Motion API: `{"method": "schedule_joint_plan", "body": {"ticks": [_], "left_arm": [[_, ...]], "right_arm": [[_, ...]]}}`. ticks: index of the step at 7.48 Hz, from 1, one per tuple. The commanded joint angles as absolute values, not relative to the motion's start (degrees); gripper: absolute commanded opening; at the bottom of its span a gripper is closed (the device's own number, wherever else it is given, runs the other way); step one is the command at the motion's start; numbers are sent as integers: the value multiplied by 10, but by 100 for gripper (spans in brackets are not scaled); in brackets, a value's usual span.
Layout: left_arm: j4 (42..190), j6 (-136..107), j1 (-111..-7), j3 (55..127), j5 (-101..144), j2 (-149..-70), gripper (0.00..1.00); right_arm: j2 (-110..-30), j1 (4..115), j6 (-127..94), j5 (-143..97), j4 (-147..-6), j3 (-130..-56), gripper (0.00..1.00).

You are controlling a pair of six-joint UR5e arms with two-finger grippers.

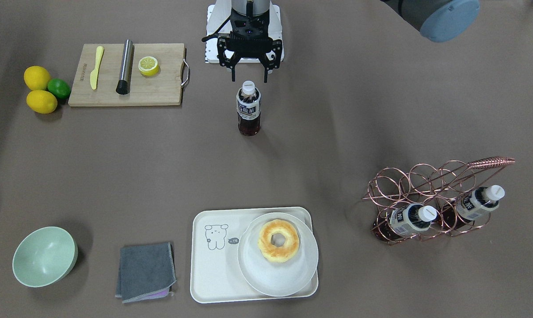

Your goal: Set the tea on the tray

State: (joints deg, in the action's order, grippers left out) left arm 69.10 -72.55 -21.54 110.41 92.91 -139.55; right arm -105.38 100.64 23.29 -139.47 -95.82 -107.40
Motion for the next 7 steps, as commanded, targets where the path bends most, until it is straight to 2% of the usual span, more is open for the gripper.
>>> {"method": "schedule_joint_plan", "body": {"ticks": [1, 2, 3, 5, 7], "left_arm": [[692, -726, -220, 1134, 931, -1394, 94], [690, -727, -227, 1154, 933, -1393, 94], [694, -723, -248, 1191, 946, -1354, 92], [754, -718, -312, 1218, 1016, -1283, 85], [761, -652, -386, 1235, 1076, -1229, 87]], "right_arm": [[-1021, 979, 111, -1413, -958, -1115, 100], [-1002, 943, 25, -1412, -957, -1147, 100], [-974, 915, -34, -1412, -958, -1159, 100], [-937, 883, -100, -1413, -958, -1162, 100], [-919, 870, -129, -1413, -958, -1162, 100]]}}
